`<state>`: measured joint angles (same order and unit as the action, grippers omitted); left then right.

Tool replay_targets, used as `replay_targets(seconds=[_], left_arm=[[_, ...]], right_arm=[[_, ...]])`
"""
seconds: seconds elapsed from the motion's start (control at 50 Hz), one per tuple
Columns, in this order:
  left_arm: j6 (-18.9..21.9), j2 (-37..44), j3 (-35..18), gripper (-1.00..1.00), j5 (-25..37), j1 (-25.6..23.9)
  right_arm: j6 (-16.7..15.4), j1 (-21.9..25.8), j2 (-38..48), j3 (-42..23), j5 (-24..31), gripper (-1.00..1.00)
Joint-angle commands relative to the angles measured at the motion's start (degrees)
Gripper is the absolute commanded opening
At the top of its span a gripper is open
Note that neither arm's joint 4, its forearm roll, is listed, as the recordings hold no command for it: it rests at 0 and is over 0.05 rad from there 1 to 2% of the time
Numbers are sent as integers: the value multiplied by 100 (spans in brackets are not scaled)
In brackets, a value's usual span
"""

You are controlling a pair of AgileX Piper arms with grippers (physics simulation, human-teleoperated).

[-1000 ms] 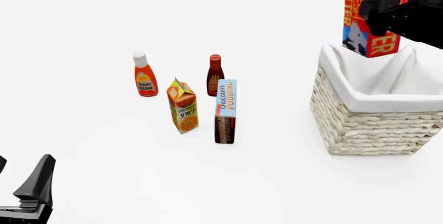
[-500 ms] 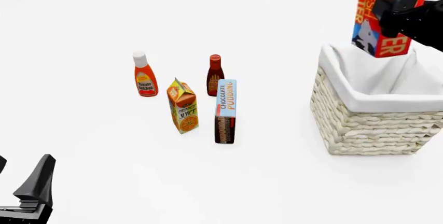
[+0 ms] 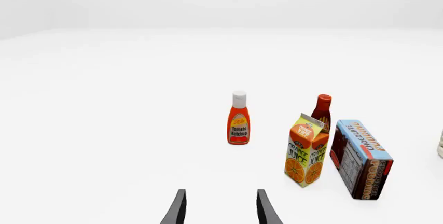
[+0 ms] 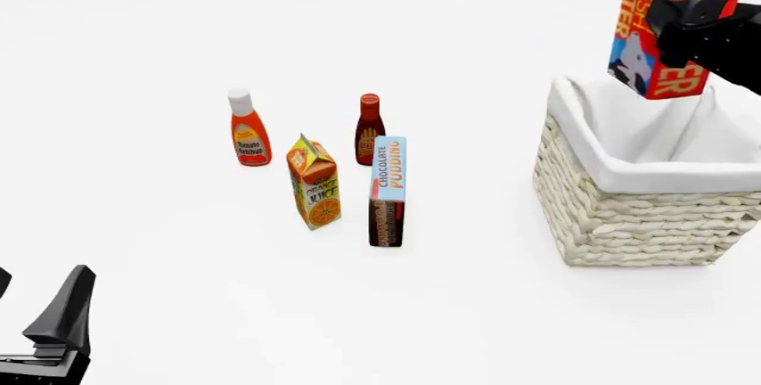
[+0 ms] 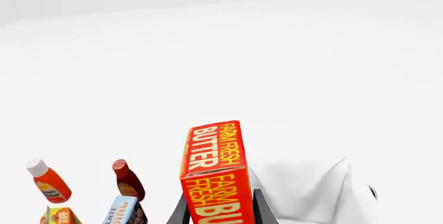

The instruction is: Pick the butter and place it in the basket.

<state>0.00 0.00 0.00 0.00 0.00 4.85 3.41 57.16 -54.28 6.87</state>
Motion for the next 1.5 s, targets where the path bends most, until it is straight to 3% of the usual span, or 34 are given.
replay_targets(seconds=[0.02,0.6,1.5], left_arm=[[0,0,0,100,0,0],[0,0,0,100,0,0],[0,0,0,100,0,0]], right_arm=[[144,-40,34,-12,-281,-100],[282,-356,670,237,-1138,-100],[489,-806,898,449,-1566,-100]])
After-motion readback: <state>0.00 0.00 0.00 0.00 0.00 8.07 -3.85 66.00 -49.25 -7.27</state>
